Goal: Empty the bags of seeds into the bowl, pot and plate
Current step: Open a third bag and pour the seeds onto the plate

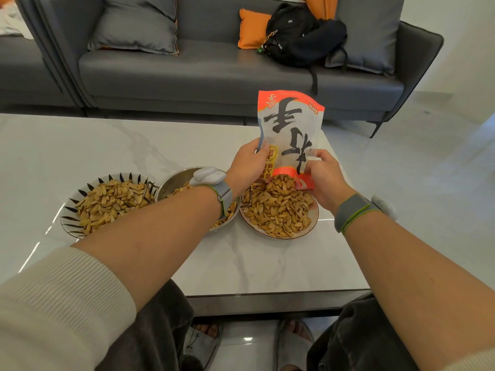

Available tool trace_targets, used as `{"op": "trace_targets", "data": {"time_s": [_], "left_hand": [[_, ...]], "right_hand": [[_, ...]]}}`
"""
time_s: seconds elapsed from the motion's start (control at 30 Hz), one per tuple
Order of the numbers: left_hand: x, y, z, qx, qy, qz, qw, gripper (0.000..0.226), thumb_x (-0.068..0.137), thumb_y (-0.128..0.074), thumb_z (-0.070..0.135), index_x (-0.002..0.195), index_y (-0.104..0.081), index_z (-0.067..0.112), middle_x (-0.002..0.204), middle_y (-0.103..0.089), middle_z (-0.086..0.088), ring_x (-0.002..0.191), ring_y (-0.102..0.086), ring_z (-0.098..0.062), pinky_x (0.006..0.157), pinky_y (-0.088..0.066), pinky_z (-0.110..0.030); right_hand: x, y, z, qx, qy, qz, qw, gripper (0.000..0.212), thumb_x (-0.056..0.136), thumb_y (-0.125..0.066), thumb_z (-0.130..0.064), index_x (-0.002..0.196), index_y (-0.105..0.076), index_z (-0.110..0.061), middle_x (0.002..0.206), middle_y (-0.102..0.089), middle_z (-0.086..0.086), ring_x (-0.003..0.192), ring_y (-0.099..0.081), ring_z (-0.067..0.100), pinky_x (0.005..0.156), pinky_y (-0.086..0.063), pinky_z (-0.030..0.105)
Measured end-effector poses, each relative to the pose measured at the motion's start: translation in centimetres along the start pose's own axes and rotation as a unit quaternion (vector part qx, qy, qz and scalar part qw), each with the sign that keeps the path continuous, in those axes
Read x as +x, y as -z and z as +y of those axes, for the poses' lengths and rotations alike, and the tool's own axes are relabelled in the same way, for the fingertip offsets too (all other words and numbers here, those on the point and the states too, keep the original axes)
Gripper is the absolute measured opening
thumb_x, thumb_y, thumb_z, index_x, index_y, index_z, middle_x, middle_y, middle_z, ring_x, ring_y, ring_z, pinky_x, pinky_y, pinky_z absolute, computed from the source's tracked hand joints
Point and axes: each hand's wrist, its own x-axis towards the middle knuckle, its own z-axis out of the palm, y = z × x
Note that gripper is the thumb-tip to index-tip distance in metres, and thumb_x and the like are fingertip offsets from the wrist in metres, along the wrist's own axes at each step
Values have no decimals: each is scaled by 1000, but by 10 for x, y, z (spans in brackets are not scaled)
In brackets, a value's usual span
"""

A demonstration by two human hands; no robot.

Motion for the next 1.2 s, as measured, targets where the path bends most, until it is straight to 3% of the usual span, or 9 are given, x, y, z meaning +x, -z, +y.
{"op": "trace_targets", "data": {"time_s": [0.1,0.23,0.43,0.6,0.83,0.93,1.07,1.2], "left_hand": [[1,0,3,-13,3,4,1000,29,116,-39,36,129,-63,28,107,-73,-1,106,-72,-24,99,-61,-53],[5,1,5,-34,4,8,999,27,116,-40,35,126,-64,29,107,-72,-3,107,-73,-28,96,-62,-57],[9,0,3,-30,2,9,999,26,116,-40,36,124,-64,32,111,-74,-5,109,-73,-29,99,-60,-58],[11,-1,1,-31,6,3,1000,27,115,-39,39,126,-63,33,115,-74,-5,113,-71,-28,102,-59,-57],[10,1,7,-48,6,-1,999,36,115,-39,39,140,-62,25,121,-72,-5,115,-71,-27,97,-63,-52],[9,1,6,-53,12,-4,999,29,116,-39,37,132,-61,28,117,-72,-8,113,-71,-30,89,-66,-52],[9,1,5,-50,20,-9,999,22,116,-40,37,120,-62,34,115,-73,-7,112,-72,-30,99,-61,-56],[6,3,3,-48,31,-9,998,23,116,-39,35,126,-59,31,113,-73,-3,111,-72,-26,101,-61,-53]], "right_hand": [[-2,1,-4,20,6,3,1000,52,93,-38,8,125,-62,-26,124,-67,14,92,-74,33,76,-64,52],[-3,0,-8,27,16,5,999,51,94,-39,8,124,-62,-27,124,-67,14,93,-74,34,65,-63,43],[0,-3,-6,17,22,3,1000,52,94,-38,8,126,-61,-26,125,-67,14,85,-73,32,69,-64,46],[1,-3,-7,13,15,-3,1000,54,94,-38,10,130,-60,-25,124,-67,13,87,-73,33,85,-62,58],[-1,-1,-11,29,29,-1,999,54,94,-39,11,128,-59,-25,123,-68,12,91,-76,33,86,-64,61],[-2,-1,-10,27,24,-3,999,54,93,-39,11,127,-60,-25,126,-66,13,92,-75,34,86,-63,63],[-2,-1,-9,22,14,-4,1000,53,94,-38,11,128,-60,-24,129,-62,14,92,-73,36,84,-64,62],[-4,-2,-9,2,5,1,1000,55,92,-38,10,127,-61,-26,129,-62,15,99,-74,41,84,-63,65]]}}
